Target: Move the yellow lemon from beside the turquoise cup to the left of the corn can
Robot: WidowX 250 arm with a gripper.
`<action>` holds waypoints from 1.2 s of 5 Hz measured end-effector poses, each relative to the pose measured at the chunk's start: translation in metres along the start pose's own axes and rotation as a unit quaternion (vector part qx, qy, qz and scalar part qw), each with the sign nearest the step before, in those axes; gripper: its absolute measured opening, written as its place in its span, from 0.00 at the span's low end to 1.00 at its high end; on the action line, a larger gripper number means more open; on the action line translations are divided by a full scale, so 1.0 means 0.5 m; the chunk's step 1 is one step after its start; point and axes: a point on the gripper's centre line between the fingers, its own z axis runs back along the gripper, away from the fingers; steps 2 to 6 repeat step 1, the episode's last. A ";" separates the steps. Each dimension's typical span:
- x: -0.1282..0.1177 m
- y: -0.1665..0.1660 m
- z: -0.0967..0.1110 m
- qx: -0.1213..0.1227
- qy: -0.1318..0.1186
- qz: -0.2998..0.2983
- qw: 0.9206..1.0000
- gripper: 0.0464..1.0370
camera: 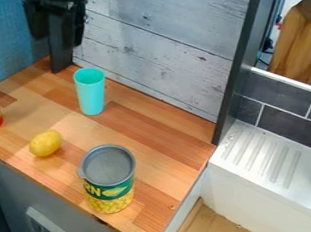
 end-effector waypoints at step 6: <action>0.033 0.006 -0.012 -0.002 -0.006 -0.009 1.000 0.96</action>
